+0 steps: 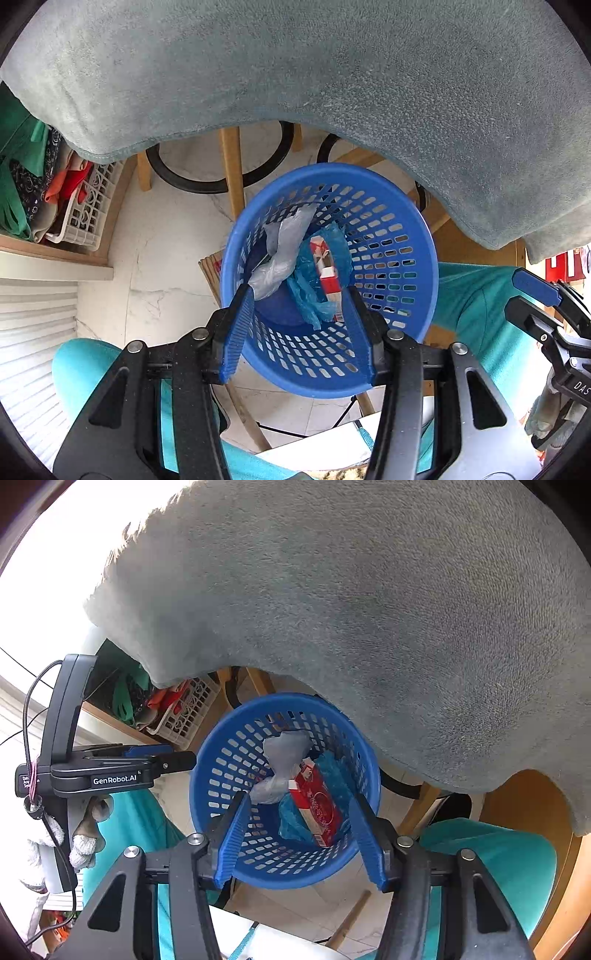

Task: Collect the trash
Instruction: 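Raise both tools back over the bed toward the remaining trash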

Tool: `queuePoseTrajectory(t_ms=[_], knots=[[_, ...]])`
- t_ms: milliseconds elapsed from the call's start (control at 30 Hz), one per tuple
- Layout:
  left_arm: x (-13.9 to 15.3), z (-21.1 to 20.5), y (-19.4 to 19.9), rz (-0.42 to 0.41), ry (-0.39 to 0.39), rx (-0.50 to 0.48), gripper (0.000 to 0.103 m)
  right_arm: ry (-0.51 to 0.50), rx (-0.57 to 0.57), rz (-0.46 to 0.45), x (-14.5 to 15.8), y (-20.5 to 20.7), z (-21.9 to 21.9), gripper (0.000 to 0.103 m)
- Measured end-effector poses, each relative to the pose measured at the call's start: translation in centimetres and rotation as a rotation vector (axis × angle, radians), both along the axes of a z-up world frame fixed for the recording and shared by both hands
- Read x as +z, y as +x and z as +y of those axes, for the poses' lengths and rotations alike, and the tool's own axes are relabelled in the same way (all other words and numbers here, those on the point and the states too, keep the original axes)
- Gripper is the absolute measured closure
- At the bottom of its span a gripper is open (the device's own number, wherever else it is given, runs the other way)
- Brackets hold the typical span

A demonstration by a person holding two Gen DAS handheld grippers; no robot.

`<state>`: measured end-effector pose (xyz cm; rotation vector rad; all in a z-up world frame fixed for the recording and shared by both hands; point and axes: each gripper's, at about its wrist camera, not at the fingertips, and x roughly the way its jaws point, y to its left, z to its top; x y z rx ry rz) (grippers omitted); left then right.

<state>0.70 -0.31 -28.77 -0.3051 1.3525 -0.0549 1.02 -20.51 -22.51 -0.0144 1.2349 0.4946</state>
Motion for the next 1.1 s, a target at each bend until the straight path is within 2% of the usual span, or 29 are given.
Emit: queuePoseTrajectory(t_ms=[233, 500, 633, 867, 967, 1000, 1033, 1100], knots=[[2.7, 0.7, 0.3, -0.068, 0.026, -0.001, 0.053, 0.024, -0.009, -0.029, 1.6, 0.1, -0.9, 0.045], [9.4, 2.6, 0.5, -0.211, 0.027, 0.029, 0.053, 0.091, 0.007, -0.163, 7.5, -0.1, -1.9, 0.044], [13.5, 3.5, 0.7, -0.295, 0.037, 0.034, 0.052, 0.128, 0.017, -0.239, 10.7, -0.4, -2.4, 0.029], [18.8, 4.9, 3.6, -0.378, 0.022, 0.052, 0.052, 0.167, 0.005, -0.338, 15.3, 0.4, -3.9, 0.029], [20.5, 5.6, 5.5, -0.402, 0.021, 0.064, 0.052, 0.191, -0.011, -0.353, 16.7, 1.5, -4.8, 0.018], [20.9, 5.9, 6.2, -0.405, 0.013, 0.068, 0.052, 0.193, -0.016, -0.362, 17.1, 1.9, -5.0, 0.018], [21.3, 6.2, 7.0, -0.406, 0.003, 0.073, 0.051, 0.194, -0.019, -0.369, 17.5, 2.5, -4.9, 0.018], [21.9, 6.7, 8.4, -0.412, -0.007, 0.088, 0.042, 0.199, -0.024, -0.377, 18.3, 3.8, -4.9, 0.018]])
